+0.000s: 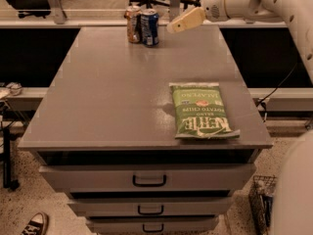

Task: Move pepsi can near orange can

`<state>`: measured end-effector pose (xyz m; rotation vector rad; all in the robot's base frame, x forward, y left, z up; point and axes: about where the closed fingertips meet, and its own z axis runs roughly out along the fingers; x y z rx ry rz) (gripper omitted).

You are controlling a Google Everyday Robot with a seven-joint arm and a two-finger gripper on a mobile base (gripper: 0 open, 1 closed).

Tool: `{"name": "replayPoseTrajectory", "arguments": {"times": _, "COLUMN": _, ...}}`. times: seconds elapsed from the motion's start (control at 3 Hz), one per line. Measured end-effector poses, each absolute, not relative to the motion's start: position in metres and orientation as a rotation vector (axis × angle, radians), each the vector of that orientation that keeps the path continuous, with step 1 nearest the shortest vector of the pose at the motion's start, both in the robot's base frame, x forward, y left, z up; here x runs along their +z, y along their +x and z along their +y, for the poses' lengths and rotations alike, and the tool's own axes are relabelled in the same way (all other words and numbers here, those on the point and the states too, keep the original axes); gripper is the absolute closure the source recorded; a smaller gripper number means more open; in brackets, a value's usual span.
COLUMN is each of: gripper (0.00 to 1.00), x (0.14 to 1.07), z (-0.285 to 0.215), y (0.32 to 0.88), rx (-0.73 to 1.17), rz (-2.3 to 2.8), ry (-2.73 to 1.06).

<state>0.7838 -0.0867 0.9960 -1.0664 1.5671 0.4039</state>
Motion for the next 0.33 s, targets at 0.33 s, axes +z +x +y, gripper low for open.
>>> {"name": "replayPoseTrajectory", "arguments": {"times": 0.33, "gripper": 0.00, "x": 1.0033, "z": -0.0858, "y": 0.7763, "rx": 0.398, "rz": 1.563, "ry": -1.075}}
